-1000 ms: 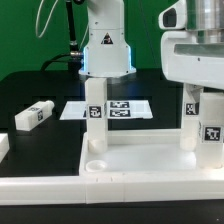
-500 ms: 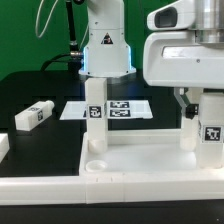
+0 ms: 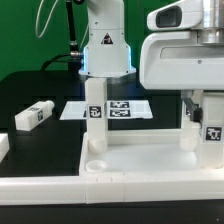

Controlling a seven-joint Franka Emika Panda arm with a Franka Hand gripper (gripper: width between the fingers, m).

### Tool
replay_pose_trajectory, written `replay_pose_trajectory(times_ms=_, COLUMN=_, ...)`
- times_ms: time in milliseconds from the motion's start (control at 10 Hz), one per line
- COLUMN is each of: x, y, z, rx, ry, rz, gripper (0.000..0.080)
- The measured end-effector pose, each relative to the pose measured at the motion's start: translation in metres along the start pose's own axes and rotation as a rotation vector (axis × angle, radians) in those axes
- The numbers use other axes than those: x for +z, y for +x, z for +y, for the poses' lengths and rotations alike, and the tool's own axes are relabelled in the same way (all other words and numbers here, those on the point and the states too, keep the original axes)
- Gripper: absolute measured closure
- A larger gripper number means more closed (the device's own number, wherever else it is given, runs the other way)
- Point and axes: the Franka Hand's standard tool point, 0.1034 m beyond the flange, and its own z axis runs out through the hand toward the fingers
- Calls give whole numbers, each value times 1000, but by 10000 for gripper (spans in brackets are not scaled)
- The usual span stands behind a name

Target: Assemble desk

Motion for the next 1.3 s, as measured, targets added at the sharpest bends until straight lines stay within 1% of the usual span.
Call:
replay_pose_trajectory(times_ms=100, x=0, y=2, z=2, rx=68, ry=-2, rz=1, gripper=494)
replay_pose_trajectory(times_ms=400, x=1, y=3, z=7, rx=303, ry=-11, rz=-3, gripper=496)
replay_pose_trajectory(times_ms=600, x=1, y=7, z=15, rx=562, ry=1, rz=-16, gripper=500)
replay_pose_trajectory(times_ms=700, x=1, y=5, z=17, rx=723, ry=6, rz=-43, gripper=499)
replay_pose_trajectory(times_ms=900, x=2, y=2, z=18, rx=993, ry=25, rz=-104, gripper=499)
replay_pose_trajectory(times_ms=1000, x=2, y=1, z=20, rx=1126, ry=27, rz=-131, gripper=499)
replay_pose_trajectory(times_ms=1100, x=2, y=0, z=19, rx=1213, ry=21, rz=-136, gripper=499)
replay_pose_trajectory(times_ms=1200, x=3, y=2, z=19, rx=1302, ry=21, rz=-135, gripper=500)
replay_pose_trajectory(times_ms=1300, x=3, y=1, z=19, rx=1341, ry=16, rz=-137, gripper=500)
